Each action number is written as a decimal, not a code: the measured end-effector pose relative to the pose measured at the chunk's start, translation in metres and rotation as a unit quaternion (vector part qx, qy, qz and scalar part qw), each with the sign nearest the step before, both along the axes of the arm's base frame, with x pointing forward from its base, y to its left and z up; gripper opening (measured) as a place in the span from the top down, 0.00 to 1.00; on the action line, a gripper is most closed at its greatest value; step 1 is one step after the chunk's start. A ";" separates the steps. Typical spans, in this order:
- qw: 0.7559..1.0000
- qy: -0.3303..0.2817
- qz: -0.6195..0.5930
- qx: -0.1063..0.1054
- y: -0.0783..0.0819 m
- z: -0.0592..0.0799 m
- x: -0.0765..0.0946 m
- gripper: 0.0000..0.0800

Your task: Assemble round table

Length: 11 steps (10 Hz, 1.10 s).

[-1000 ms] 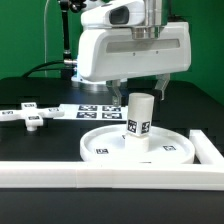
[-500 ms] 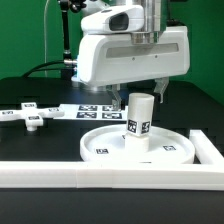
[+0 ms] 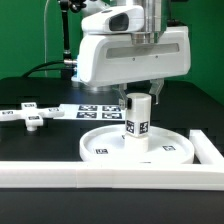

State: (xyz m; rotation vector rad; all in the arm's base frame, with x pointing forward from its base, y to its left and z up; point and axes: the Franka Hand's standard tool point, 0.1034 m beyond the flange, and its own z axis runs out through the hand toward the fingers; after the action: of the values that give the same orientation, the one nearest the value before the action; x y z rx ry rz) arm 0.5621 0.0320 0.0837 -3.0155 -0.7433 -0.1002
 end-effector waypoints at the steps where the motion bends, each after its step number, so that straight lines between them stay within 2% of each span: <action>1: 1.000 0.000 -0.001 0.000 0.000 0.000 0.000 0.49; 3: 0.992 0.006 -0.125 0.017 0.002 0.000 0.000 0.49; 6: 0.956 -0.009 -0.292 0.037 0.001 -0.001 0.002 0.49; 8: 0.913 -0.015 -0.404 0.056 -0.002 -0.001 0.001 0.49; 11: 0.820 0.000 -0.568 0.076 0.004 -0.002 -0.006 0.49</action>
Offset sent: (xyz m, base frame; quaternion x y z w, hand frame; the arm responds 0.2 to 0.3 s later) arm -0.0073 0.0047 -0.0025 0.0204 0.0308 0.3266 0.9444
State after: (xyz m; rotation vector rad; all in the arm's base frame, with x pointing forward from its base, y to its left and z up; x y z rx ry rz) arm 0.5561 0.0362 0.0818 -2.7992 1.0753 -0.1640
